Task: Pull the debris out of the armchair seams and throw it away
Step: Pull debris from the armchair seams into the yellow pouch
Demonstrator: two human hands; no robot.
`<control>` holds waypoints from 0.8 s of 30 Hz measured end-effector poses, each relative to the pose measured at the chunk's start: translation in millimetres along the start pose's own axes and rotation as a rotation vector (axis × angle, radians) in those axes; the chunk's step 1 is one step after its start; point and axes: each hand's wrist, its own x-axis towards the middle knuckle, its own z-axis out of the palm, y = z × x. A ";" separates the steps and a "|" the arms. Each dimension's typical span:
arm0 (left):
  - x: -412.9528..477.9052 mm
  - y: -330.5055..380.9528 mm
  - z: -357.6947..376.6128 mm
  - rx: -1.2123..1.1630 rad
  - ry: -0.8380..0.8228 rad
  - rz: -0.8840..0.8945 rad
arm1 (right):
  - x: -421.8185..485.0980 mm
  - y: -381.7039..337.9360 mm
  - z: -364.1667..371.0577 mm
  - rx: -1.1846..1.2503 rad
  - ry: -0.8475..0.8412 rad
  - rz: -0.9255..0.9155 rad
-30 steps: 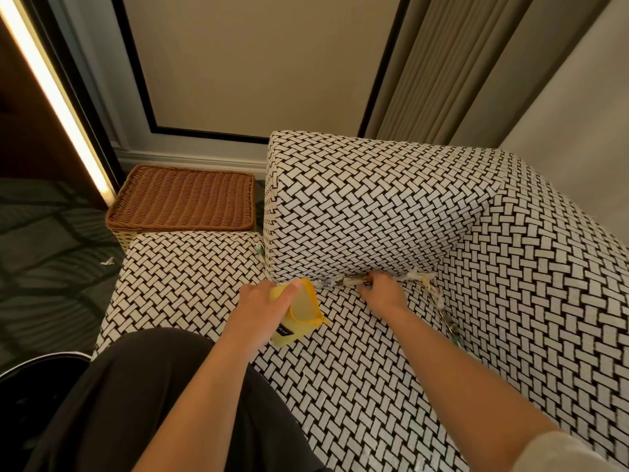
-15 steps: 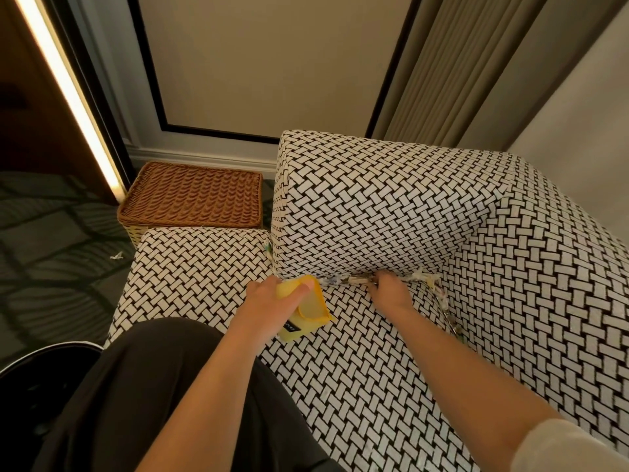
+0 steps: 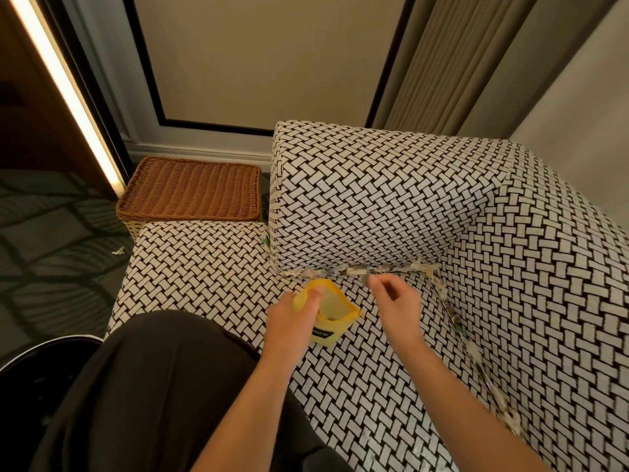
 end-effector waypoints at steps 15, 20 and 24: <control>-1.2 -0.8 11.7 -0.002 -0.022 0.002 | 26.7 52.5 -19.3 -0.568 -0.134 0.188; -0.4 -1.5 11.6 -0.014 -0.045 -0.004 | 59.9 54.3 -12.8 -0.915 -0.192 0.270; -1.4 -1.0 11.4 -0.039 -0.057 -0.011 | 78.6 55.9 -10.6 -0.982 -0.232 0.316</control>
